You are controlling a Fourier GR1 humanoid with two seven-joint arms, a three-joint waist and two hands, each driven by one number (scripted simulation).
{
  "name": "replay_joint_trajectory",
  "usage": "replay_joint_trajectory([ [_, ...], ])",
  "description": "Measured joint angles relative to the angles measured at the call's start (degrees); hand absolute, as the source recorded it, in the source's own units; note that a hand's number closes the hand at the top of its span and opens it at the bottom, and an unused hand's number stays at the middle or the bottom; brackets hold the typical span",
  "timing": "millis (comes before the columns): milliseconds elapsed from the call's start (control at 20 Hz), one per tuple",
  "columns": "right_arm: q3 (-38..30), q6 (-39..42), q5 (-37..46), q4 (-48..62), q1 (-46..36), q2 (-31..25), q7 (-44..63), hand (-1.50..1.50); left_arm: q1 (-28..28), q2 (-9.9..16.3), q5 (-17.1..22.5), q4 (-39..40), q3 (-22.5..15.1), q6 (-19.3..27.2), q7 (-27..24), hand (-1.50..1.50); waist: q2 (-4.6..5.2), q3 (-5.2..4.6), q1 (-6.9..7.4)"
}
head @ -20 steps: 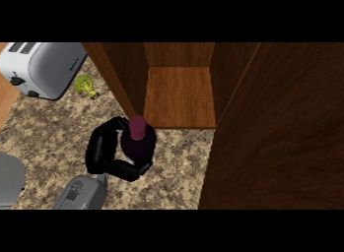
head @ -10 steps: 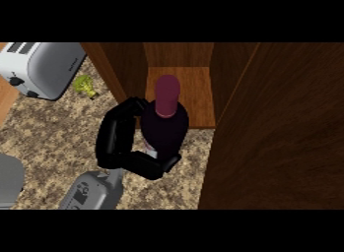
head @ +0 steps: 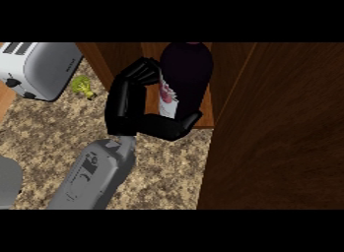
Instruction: Pick up the wine, place it into the cabinet and close the cabinet
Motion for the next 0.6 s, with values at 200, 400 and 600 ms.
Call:
replay_joint_trajectory([
  [200,-0.94,0.94,-0.37,-0.16,1.57,-0.01,-0.81,-1.5,-3.29,-0.05,-0.09,3.77,0.02,2.58,-0.78,1.5,0.06,0.01,-0.1],
  [400,-1.52,1.3,-0.65,0.66,1.09,0.21,-1.34,-1.5,-7.3,0.02,-0.5,9.27,0.5,3.58,-2.7,1.5,0.14,0.0,-0.13],
  [600,-1.04,1.47,-0.91,0.45,0.43,0.1,-0.82,-1.5,-8.65,0.02,-3.43,13.34,-0.19,4.3,-5.11,1.5,0.09,-0.01,-0.2],
])
